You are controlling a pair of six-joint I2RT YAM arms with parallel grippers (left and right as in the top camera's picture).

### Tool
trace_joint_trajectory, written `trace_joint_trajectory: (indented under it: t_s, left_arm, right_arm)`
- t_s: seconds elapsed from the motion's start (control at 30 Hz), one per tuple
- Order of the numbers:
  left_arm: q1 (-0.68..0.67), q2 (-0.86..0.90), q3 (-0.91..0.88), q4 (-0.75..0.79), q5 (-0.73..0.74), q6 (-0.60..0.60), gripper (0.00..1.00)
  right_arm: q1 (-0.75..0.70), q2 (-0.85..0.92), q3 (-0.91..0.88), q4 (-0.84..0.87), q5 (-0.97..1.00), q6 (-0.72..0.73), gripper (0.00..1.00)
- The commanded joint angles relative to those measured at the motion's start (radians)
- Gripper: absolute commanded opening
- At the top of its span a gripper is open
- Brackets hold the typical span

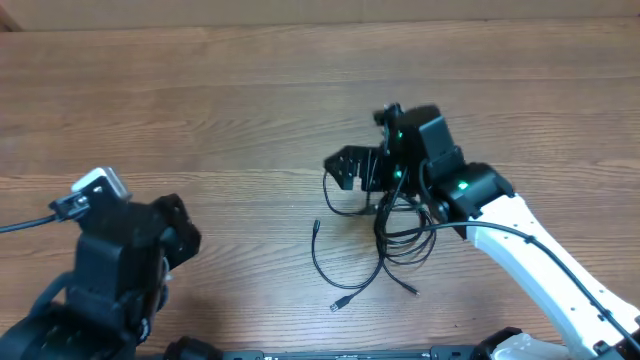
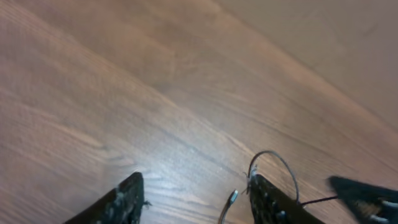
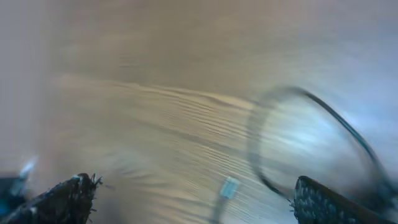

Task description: Untangle cables

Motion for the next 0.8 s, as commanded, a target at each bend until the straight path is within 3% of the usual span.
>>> trace_joint_trajectory:
  t_s: [0.0,0.27,0.53,0.77]
  left_arm:
    - [0.006,0.025,-0.039,0.012,0.003,-0.093,0.58]
    - [0.006,0.087,-0.051,0.072,0.084,-0.099,0.91]
    - [0.005,0.158,-0.051,0.069,0.130,-0.095,0.95]
    - [0.005,0.223,-0.051,0.095,0.203,-0.095,1.00]
  right_arm:
    - [0.013,-0.018,0.069,0.022,-0.236,-0.153,1.00]
    - [0.085,-0.016,0.076,-0.080,-0.104,-0.187,1.00]
    - [-0.034,-0.021,0.315,-0.189,-0.106,-0.077,1.00]
    - [-0.235,0.058,0.559,-0.522,-0.082,-0.152,1.00]
